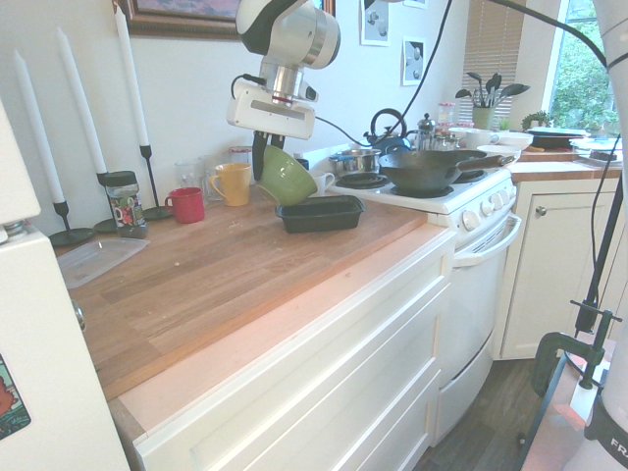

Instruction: Pour the cereal into the box

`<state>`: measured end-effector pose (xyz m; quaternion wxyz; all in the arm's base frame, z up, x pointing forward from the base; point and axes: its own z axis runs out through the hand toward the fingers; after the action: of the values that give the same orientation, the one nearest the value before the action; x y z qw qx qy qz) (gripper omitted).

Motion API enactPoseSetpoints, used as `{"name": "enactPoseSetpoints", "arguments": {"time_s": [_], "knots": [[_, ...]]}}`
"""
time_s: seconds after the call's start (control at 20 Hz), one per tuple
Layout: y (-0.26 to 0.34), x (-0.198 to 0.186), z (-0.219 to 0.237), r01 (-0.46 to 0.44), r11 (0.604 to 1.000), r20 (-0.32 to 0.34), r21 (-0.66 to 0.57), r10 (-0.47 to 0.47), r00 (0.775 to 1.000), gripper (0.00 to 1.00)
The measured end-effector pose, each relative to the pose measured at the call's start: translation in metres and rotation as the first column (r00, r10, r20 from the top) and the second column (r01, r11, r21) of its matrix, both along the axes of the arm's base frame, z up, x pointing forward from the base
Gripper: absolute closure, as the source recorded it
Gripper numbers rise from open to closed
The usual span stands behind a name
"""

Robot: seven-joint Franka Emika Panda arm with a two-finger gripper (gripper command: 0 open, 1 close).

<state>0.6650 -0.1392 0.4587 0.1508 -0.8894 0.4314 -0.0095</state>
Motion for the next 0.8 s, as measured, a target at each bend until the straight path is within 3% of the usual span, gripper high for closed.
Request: {"name": "enactPoseSetpoints", "arguments": {"time_s": [0.35, 0.8], "knots": [[-0.05, 0.007, -0.008, 0.016, 0.986, 0.021, 0.167, -0.02, 1.0, 1.0], [-0.089, 0.015, -0.026, 0.02, 0.925, 0.057, 0.379, -0.046, 0.997, 1.0]]}}
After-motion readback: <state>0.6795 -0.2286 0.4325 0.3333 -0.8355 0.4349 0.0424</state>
